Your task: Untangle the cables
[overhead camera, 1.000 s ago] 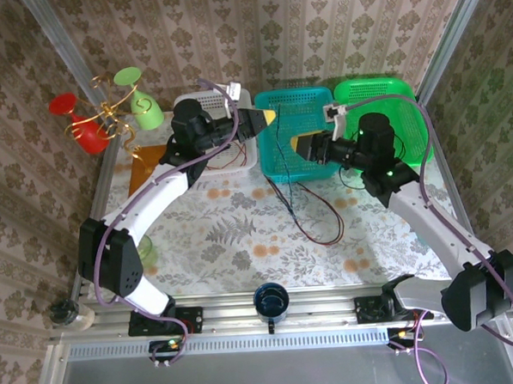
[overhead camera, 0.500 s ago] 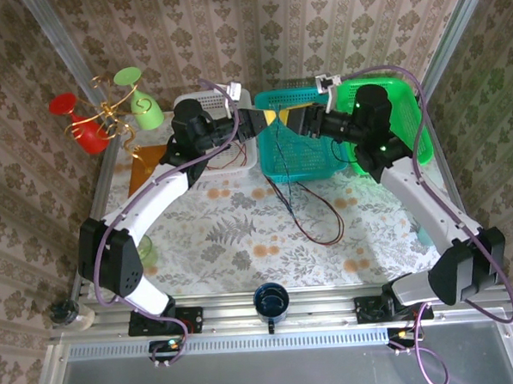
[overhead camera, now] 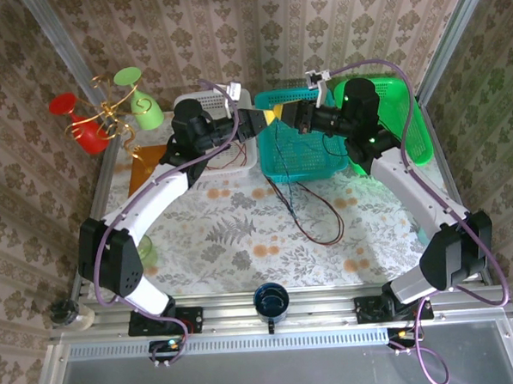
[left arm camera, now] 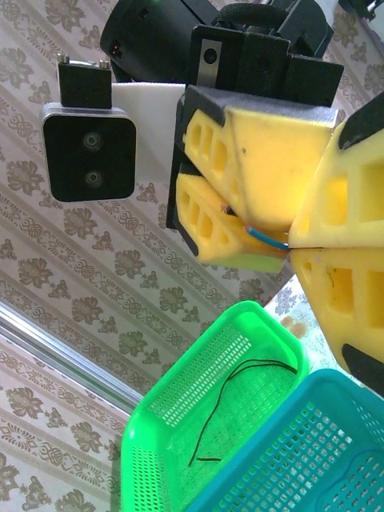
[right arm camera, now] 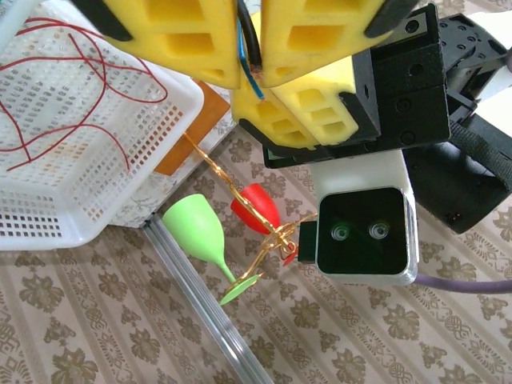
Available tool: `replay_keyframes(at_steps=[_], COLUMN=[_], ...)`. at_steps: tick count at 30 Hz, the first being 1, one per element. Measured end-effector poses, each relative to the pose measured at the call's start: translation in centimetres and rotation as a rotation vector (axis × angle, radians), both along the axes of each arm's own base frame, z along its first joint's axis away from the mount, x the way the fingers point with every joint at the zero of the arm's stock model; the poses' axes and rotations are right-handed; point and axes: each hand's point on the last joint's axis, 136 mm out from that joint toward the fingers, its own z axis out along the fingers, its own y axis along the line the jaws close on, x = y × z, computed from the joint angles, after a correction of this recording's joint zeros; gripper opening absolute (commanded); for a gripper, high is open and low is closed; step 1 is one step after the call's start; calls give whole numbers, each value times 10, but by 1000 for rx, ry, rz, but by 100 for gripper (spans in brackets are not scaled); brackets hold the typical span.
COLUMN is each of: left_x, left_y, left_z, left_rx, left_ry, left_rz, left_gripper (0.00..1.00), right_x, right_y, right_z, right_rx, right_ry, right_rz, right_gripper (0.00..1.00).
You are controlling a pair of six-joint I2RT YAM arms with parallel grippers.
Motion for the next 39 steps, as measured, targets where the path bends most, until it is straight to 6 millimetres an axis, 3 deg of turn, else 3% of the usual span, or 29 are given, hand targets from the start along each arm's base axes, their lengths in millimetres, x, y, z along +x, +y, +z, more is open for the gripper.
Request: replay_keyframes(at_steps=[5, 24, 28, 34, 39], left_x=[0, 3, 3, 9, 10], left_y=[0, 10, 11, 28, 35], left_z=[0, -5, -8, -11, -3], left_rx=[0, 2, 3, 8, -2], left_ry=[0, 9, 11, 23, 7], left_rz=[-1, 42, 47, 102, 125], left_gripper=[0, 0, 0, 0, 0], right_x=[1, 11, 17, 25, 18], right_y=[0, -17, -31, -77, -82], right_z=[0, -5, -5, -6, 5], right_rx=[1, -29, -45, -57, -50], right_ry=[2, -9, -9, -1, -21], right_rz=[-5, -112, -187, -345, -362], right_gripper=[0, 0, 0, 0, 0])
